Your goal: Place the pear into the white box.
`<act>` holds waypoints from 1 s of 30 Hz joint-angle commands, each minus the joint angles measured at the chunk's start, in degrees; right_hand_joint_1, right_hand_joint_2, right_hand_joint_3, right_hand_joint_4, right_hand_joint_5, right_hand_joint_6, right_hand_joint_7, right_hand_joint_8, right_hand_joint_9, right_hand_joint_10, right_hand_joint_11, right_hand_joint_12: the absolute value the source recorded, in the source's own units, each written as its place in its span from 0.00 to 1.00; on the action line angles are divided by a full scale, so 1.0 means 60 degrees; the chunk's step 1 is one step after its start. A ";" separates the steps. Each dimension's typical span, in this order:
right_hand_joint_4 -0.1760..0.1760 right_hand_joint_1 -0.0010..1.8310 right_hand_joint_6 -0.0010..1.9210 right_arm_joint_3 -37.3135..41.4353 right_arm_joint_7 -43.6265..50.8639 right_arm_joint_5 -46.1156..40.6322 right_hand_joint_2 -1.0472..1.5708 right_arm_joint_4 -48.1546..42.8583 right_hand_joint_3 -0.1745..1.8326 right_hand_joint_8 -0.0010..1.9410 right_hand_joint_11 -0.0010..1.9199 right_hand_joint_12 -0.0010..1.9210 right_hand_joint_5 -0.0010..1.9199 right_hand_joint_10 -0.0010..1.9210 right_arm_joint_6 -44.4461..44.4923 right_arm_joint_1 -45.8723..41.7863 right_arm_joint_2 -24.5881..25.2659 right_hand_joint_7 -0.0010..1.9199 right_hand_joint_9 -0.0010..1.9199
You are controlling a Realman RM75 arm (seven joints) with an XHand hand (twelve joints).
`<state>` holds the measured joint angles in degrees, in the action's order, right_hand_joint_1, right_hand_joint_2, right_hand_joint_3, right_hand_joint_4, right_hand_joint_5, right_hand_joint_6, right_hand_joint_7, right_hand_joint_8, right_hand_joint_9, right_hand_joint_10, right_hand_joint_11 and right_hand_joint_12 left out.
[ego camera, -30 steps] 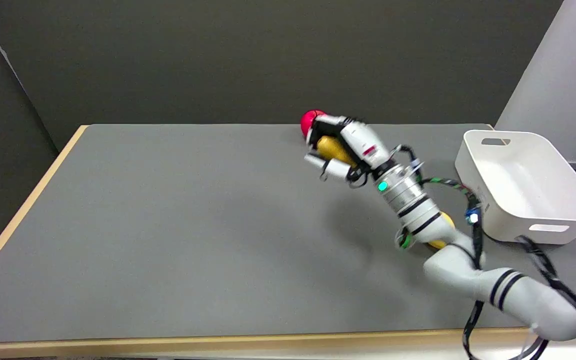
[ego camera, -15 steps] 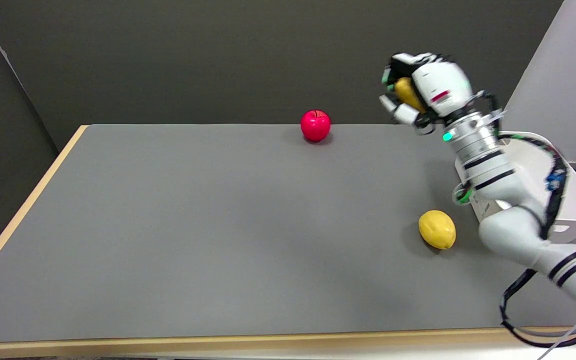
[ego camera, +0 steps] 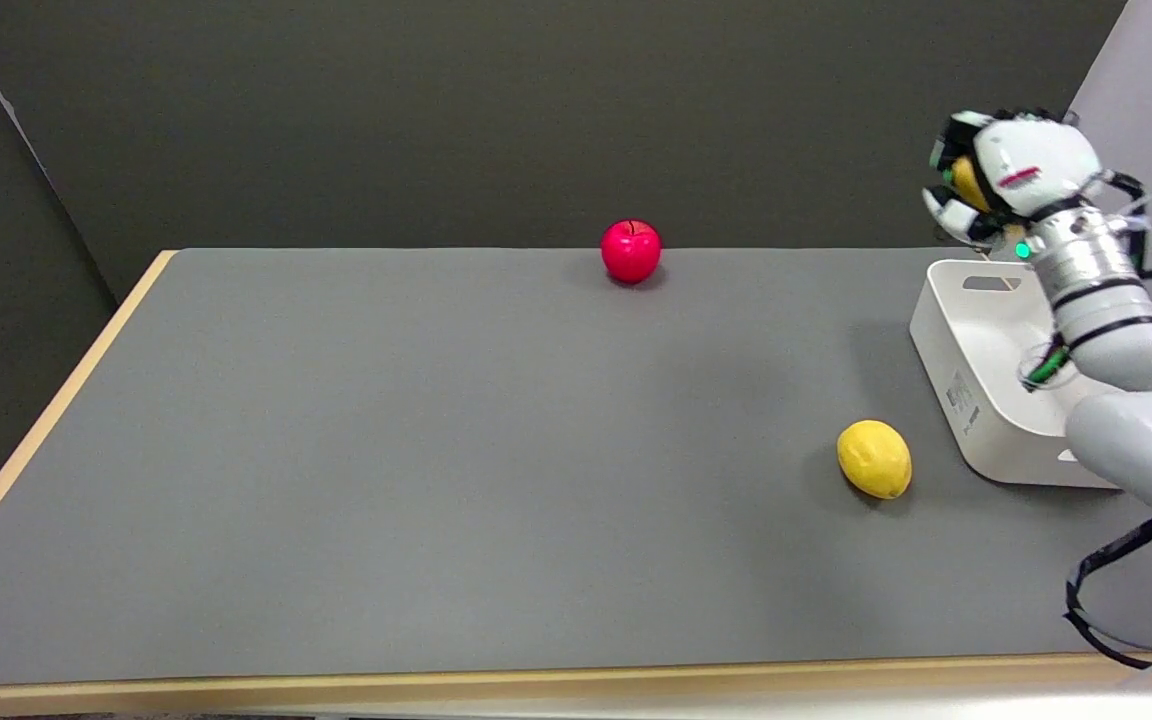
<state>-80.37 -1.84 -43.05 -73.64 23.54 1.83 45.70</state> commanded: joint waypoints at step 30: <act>0.81 0.35 0.22 0.0275 -0.0080 -0.3055 0.62 0.0146 0.57 0.12 0.07 0.69 0.08 0.31 0.1169 -0.2925 -0.0107 0.04 0.05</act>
<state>-77.24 5.95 -60.20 -69.16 28.38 -12.11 47.33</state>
